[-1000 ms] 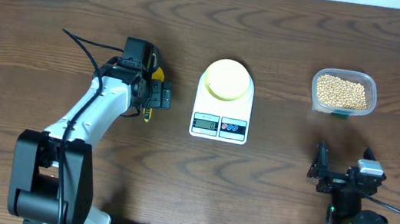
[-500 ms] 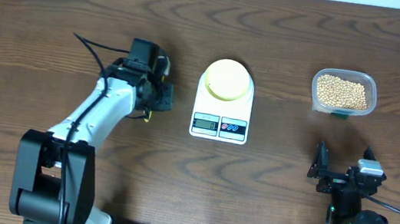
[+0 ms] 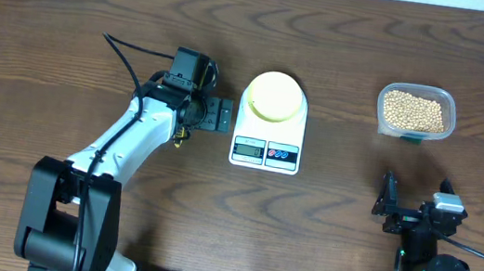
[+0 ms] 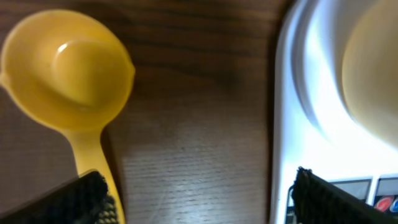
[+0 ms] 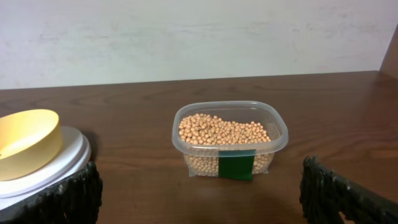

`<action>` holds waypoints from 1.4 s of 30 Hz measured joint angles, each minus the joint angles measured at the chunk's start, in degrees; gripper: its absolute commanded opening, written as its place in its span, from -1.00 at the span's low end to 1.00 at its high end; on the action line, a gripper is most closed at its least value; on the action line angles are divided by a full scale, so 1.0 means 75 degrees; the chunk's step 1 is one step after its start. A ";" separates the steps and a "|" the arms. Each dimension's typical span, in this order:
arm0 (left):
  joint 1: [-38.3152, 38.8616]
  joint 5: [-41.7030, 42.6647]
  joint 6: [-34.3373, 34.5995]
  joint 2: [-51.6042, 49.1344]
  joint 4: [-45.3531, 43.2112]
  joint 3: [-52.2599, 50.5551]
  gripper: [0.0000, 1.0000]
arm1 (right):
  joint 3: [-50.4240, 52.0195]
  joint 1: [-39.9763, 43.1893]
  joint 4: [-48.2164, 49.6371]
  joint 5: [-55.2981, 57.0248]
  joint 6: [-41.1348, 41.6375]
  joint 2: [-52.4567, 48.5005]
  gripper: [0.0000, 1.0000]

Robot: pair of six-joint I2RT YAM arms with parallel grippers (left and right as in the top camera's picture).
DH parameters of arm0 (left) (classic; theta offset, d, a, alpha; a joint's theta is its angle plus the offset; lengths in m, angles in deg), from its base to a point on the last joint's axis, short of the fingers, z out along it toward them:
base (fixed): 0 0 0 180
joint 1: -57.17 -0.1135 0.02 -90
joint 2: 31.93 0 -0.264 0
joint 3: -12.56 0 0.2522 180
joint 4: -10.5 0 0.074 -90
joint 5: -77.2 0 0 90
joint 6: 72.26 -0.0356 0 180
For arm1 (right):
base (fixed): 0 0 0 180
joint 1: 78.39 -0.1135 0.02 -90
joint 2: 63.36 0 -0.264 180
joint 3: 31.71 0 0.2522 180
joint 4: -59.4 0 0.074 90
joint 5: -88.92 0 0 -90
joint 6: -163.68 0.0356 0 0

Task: Scoop item into bowl and weigh 50g on scale
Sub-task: 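Lower the left gripper and close it on the scoop handle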

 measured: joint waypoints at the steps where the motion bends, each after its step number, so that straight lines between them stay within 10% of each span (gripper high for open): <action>1: 0.0000 -0.0125 0.0000 -0.0009 -0.0044 0.0000 0.95 | 0.0000 0.0000 0.0000 0.0000 0.0000 0.0000 0.99; 29: -0.0347 -0.1049 0.0000 -0.0991 -0.0466 0.0000 0.96 | 0.0000 0.0000 0.0000 0.0000 0.0000 0.0000 0.99; 33: -0.0347 -0.1011 0.0029 -0.1317 -0.0484 -0.0003 0.15 | 0.0000 0.0000 0.0000 0.0000 0.0000 0.0000 0.99; 42: -0.0341 -0.1040 0.0000 -0.1346 -0.0551 -0.0003 0.08 | 0.0000 0.0000 0.0000 0.0000 0.0000 0.0000 0.98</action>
